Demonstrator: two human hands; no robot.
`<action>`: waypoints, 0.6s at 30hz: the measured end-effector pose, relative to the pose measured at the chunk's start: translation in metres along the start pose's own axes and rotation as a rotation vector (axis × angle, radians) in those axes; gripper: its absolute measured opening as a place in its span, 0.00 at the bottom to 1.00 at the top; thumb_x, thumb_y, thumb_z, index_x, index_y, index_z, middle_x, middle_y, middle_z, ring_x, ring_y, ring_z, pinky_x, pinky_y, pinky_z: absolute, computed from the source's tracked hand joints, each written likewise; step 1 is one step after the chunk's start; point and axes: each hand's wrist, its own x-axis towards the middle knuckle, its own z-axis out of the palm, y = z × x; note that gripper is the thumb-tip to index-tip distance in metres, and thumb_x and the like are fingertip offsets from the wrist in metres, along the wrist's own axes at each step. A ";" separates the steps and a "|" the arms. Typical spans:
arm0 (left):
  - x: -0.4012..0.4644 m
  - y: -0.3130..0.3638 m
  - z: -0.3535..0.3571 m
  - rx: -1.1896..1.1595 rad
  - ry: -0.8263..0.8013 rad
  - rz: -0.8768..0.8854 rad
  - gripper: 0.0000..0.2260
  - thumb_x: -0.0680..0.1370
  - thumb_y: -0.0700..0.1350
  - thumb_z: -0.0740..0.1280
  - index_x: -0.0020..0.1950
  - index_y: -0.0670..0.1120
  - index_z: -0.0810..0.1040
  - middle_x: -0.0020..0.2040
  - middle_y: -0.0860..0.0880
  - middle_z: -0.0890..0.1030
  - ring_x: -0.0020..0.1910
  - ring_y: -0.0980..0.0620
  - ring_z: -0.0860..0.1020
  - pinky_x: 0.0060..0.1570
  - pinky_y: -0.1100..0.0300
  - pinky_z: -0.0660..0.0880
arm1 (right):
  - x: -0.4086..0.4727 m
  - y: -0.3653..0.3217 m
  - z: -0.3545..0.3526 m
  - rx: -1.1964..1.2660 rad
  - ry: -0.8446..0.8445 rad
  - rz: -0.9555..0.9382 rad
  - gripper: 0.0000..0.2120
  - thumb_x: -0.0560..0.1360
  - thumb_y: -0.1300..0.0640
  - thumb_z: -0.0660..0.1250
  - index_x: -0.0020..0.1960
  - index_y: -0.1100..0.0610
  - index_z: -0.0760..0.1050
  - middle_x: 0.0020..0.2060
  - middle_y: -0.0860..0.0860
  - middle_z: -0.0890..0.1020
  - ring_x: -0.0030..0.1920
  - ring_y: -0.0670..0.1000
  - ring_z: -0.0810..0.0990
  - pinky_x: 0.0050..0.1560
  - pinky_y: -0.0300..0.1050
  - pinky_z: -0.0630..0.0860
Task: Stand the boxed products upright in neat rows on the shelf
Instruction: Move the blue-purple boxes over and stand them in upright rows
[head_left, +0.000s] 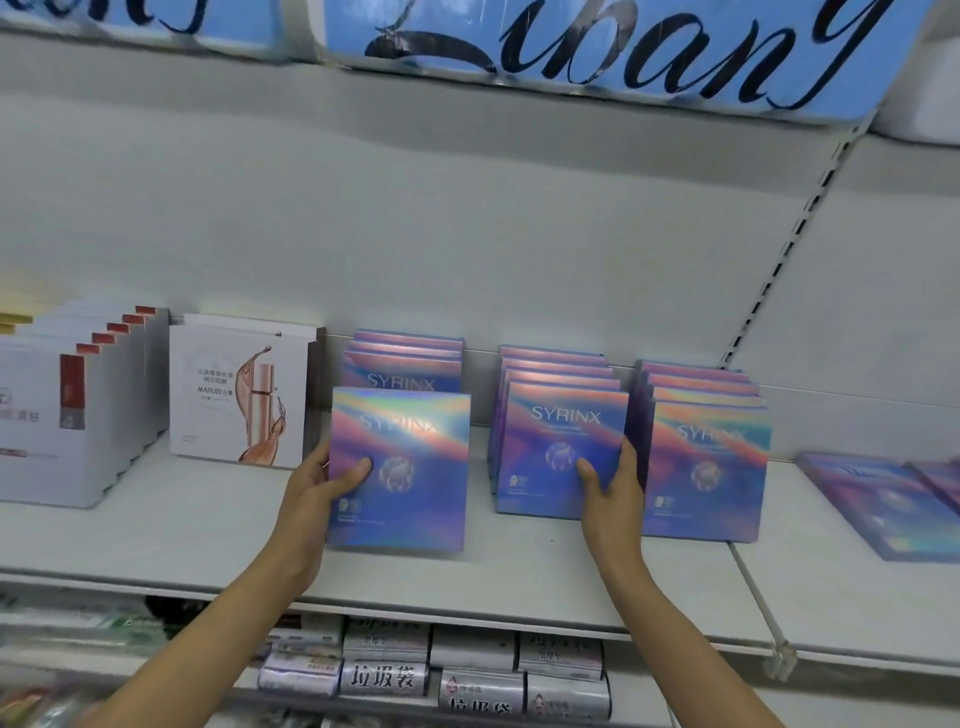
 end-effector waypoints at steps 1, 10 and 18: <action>0.000 0.000 -0.001 -0.005 -0.007 -0.005 0.28 0.67 0.44 0.79 0.66 0.41 0.77 0.57 0.40 0.85 0.46 0.45 0.86 0.41 0.54 0.84 | 0.000 0.000 0.000 0.003 -0.007 -0.008 0.26 0.82 0.57 0.63 0.78 0.57 0.59 0.64 0.44 0.71 0.64 0.45 0.71 0.59 0.28 0.71; -0.003 -0.002 -0.007 0.016 0.005 -0.015 0.47 0.53 0.61 0.84 0.67 0.43 0.76 0.58 0.41 0.85 0.51 0.42 0.86 0.46 0.51 0.84 | 0.003 0.006 0.005 -0.017 -0.018 -0.001 0.25 0.82 0.56 0.63 0.76 0.57 0.60 0.64 0.50 0.74 0.64 0.51 0.76 0.51 0.32 0.78; -0.003 0.006 -0.009 0.025 0.011 -0.006 0.43 0.53 0.62 0.84 0.64 0.46 0.79 0.56 0.43 0.86 0.50 0.45 0.86 0.46 0.54 0.84 | -0.003 -0.002 0.005 -0.026 -0.027 0.023 0.32 0.77 0.58 0.71 0.77 0.56 0.60 0.67 0.47 0.72 0.66 0.48 0.71 0.64 0.47 0.72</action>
